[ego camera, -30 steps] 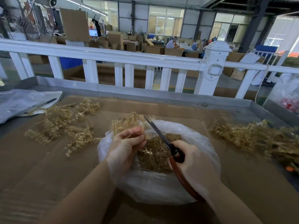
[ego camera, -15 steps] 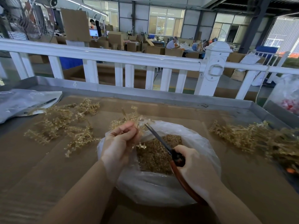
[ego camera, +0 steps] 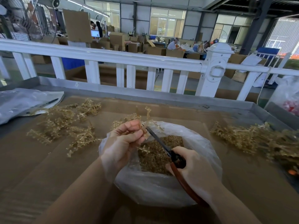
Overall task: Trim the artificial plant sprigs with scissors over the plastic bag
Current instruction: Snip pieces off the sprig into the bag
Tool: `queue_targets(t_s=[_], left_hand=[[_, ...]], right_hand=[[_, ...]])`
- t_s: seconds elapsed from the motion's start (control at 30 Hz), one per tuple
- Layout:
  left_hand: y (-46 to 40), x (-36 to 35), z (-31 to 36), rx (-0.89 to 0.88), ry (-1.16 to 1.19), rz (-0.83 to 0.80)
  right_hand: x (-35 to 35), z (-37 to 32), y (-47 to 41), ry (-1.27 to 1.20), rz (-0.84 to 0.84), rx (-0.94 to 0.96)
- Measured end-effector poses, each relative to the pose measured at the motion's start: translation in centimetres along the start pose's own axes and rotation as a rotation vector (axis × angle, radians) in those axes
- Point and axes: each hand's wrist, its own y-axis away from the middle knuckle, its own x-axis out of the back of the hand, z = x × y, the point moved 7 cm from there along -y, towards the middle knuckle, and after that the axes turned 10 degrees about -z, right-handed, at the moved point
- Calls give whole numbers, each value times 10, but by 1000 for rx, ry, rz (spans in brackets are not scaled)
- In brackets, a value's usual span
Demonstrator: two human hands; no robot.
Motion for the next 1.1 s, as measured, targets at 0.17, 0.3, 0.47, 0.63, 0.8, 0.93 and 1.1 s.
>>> queue_targets(t_s=[0.17,0.3,0.47,0.63,0.8,0.93,1.1], left_hand=[[0,-2,1,3,-38,2],[-2,4,-1,32,-53,75],[-1,4,-3,47,-63,79],[2,-8,-9,73,-66,32],[2,-9,-22,107,21,75],[0,-14,-29,142,101,61],[-4,-10,-18,183,-12,52]], right_hand=[[-1,1,-2,-43,-41,19],[0,1,-2,-59,-77,45],[1,3,-3,-86,-120,39],[2,1,-4,-95,-85,29],[-2,-3,-2,-120,-51,1],[-3,-4,-3,-121,-17,-14],[-2,3,-4,-136,-43,-19]])
